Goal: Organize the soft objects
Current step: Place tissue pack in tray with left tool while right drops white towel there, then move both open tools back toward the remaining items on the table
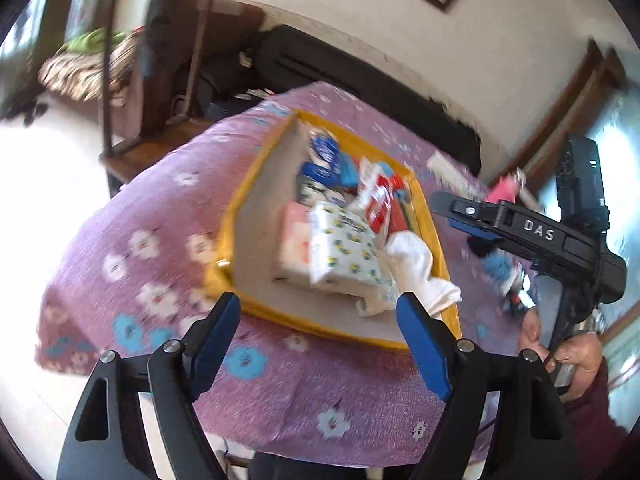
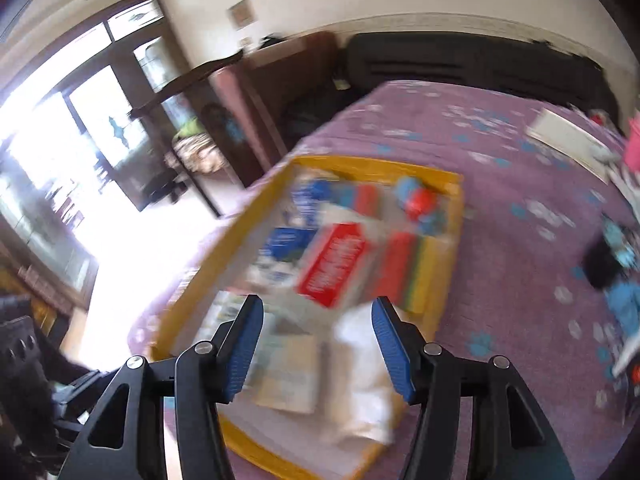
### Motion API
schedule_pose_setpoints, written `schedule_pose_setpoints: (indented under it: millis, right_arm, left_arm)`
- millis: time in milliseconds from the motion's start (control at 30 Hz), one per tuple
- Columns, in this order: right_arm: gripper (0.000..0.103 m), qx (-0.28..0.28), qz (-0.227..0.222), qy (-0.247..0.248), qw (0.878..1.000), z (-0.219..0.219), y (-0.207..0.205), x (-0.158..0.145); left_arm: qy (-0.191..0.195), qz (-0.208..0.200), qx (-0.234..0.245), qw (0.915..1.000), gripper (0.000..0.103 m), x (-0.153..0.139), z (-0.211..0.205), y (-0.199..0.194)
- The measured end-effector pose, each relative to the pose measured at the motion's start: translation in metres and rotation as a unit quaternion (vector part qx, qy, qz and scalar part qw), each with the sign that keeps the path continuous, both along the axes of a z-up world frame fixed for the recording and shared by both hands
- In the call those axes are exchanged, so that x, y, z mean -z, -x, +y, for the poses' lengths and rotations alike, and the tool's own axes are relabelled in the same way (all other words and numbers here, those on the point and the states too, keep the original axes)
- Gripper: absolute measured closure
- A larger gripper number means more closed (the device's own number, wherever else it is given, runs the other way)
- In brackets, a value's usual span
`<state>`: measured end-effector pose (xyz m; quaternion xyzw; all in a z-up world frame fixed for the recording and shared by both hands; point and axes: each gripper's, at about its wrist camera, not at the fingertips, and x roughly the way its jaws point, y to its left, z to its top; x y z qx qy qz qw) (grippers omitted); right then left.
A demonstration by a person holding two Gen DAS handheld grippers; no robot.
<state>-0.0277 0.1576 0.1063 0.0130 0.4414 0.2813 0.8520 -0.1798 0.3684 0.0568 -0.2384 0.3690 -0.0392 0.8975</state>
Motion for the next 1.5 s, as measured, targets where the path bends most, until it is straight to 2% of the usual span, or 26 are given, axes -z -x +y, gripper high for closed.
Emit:
schedule_pose_setpoints:
  millis: [33, 100, 200, 300, 400, 467, 533, 567, 667, 733, 767, 867, 967, 1033, 1100, 1267, 1500]
  right_arm:
    - [0.049, -0.012, 0.002, 0.001, 1.000, 0.012, -0.001, 0.000]
    - [0.055, -0.029, 0.006, 0.007, 1.000, 0.044, -0.004, 0.002]
    - [0.055, -0.045, 0.023, 0.021, 0.998, 0.076, -0.012, 0.020]
    - [0.056, -0.047, 0.036, 0.087, 0.994, 0.092, -0.010, 0.047]
    - [0.056, -0.035, 0.030, 0.153, 0.987, 0.083, -0.001, 0.061]
    - [0.055, -0.031, 0.042, 0.141, 0.989, 0.069, 0.003, 0.059]
    - [0.055, -0.023, 0.038, 0.104, 0.994, 0.055, 0.005, 0.048]
    - [0.055, -0.021, 0.034, 0.097, 0.995, 0.053, 0.006, 0.044]
    - [0.055, -0.028, 0.017, 0.126, 0.992, 0.069, 0.006, 0.047]
    - [0.056, -0.050, 0.027, 0.139, 0.989, 0.090, 0.007, 0.056]
    - [0.056, -0.063, 0.039, 0.136, 0.988, 0.098, 0.005, 0.063]
    - [0.055, -0.072, 0.038, 0.079, 0.994, 0.099, 0.008, 0.052]
    - [0.049, -0.057, -0.023, 0.042, 0.997, 0.078, 0.019, 0.024]
    - [0.032, -0.031, -0.072, 0.035, 0.996, 0.051, 0.029, 0.008]
    - [0.028, 0.002, -0.099, 0.021, 0.995, 0.016, 0.037, -0.002]
    - [0.028, 0.075, -0.107, 0.007, 0.991, -0.062, 0.040, -0.005]
    - [0.024, 0.131, -0.132, 0.034, 0.982, -0.158, 0.035, -0.004]
  left_arm:
    - [0.007, -0.001, -0.011, 0.9999, 0.023, 0.002, 0.006, 0.004]
    - [0.016, 0.002, -0.035, 0.9993, 0.023, 0.007, 0.016, 0.010]
    - [0.011, 0.007, -0.061, 0.9980, 0.023, 0.016, 0.019, 0.013]
    - [-0.012, 0.021, -0.071, 0.9972, 0.023, 0.025, 0.016, 0.013]
    - [-0.058, 0.012, -0.073, 0.9956, 0.023, 0.022, 0.005, 0.015]
    - [-0.098, -0.005, -0.068, 0.9928, 0.023, 0.016, -0.007, 0.016]
    - [-0.114, -0.023, -0.060, 0.9913, 0.023, 0.010, -0.014, 0.016]
    - [-0.113, -0.032, -0.057, 0.9915, 0.023, 0.008, -0.015, 0.017]
    - [-0.080, -0.045, -0.055, 0.9942, 0.023, 0.007, -0.012, 0.018]
    - [-0.054, -0.033, -0.061, 0.9961, 0.023, 0.009, -0.007, 0.020]
    - [-0.046, -0.028, -0.062, 0.9966, 0.023, 0.010, -0.005, 0.021]
    - [-0.040, -0.022, -0.066, 0.9968, 0.023, 0.008, -0.005, 0.028]
    - [-0.050, -0.017, -0.070, 0.9962, 0.022, 0.006, -0.009, 0.028]
    - [-0.048, -0.016, -0.067, 0.9964, 0.022, 0.005, -0.014, 0.025]
    - [-0.050, -0.016, -0.060, 0.9968, 0.022, 0.003, -0.024, 0.024]
    - [-0.068, -0.026, -0.034, 0.9968, 0.022, -0.008, -0.057, 0.029]
    - [-0.115, -0.024, 0.007, 0.9931, 0.022, -0.024, -0.128, 0.028]
